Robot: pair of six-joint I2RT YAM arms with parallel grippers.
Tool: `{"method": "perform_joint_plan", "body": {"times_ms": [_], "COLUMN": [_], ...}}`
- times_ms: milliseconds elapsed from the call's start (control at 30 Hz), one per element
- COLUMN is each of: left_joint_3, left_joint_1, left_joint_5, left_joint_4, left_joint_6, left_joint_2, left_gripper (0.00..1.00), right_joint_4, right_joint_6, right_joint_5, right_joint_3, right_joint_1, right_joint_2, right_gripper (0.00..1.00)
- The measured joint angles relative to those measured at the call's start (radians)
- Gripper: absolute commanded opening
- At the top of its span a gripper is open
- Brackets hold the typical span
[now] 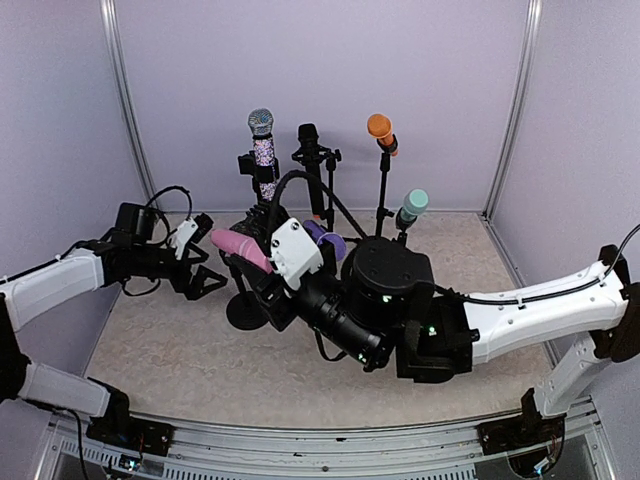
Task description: Remove the microphone from the stand
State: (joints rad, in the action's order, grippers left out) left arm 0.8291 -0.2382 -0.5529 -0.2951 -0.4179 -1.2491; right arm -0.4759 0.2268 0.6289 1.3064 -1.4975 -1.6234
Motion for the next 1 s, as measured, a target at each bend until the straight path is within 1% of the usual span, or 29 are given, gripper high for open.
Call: {"method": "perform_joint_plan", "body": {"times_ms": [67,167,233,300,433,467,533,567,600,633,767,900,933,1000], "left_joint_3": [0.047,0.114,0.158,0.177,0.193,0.195,0.195,0.195,0.195,0.195,0.194,0.193,0.193,0.19], "left_joint_1": [0.107,0.203,0.225,0.227,0.219,0.212,0.185,0.166,0.145,0.119,0.051,0.045,0.045,0.045], "left_joint_5": [-0.038,-0.058,-0.076,-0.089,-0.126,-0.132,-0.142,-0.147,-0.146,-0.147,-0.151,-0.151,-0.152,-0.156], "left_joint_4": [-0.114,-0.275,-0.446,-0.566,-0.738,-0.757,-0.782,-0.792,-0.808,-0.823,-0.844,-0.843,-0.843,-0.84], "left_joint_6": [-0.086,-0.23,-0.382,-0.482,-0.616,-0.629,-0.647,-0.653,-0.662,-0.67,-0.679,-0.678,-0.678,-0.675], "left_joint_2": [0.066,0.13,0.169,0.197,0.254,0.268,0.289,0.296,0.299,0.298,0.273,0.261,0.262,0.268], "left_gripper": [0.99,0.98,0.98,0.98,0.94,0.92,0.78,0.72,0.69,0.66,0.66,0.65,0.6,0.43], "right_joint_4": [0.095,0.2,0.267,0.313,0.383,0.398,0.413,0.418,0.419,0.418,0.393,0.347,0.335,0.317], "right_joint_6": [-0.08,-0.184,-0.255,-0.307,-0.382,-0.394,-0.411,-0.42,-0.426,-0.435,-0.462,-0.483,-0.487,-0.491], "right_joint_5": [-0.057,-0.163,-0.263,-0.349,-0.513,-0.547,-0.597,-0.621,-0.635,-0.654,-0.711,-0.744,-0.75,-0.755], "right_joint_3": [0.048,0.127,0.199,0.256,0.367,0.393,0.427,0.44,0.449,0.454,0.461,0.462,0.462,0.462], "right_joint_1": [0.046,0.102,0.144,0.167,0.188,0.189,0.189,0.189,0.189,0.191,0.201,0.205,0.205,0.206], "right_joint_2": [-0.017,-0.057,-0.108,-0.158,-0.287,-0.321,-0.372,-0.395,-0.412,-0.425,-0.441,-0.442,-0.442,-0.442], "right_gripper": [0.0,0.0,0.0,0.0,0.0,0.0,0.0,0.0,0.0,0.0,0.0,0.0,0.0,0.0]}}
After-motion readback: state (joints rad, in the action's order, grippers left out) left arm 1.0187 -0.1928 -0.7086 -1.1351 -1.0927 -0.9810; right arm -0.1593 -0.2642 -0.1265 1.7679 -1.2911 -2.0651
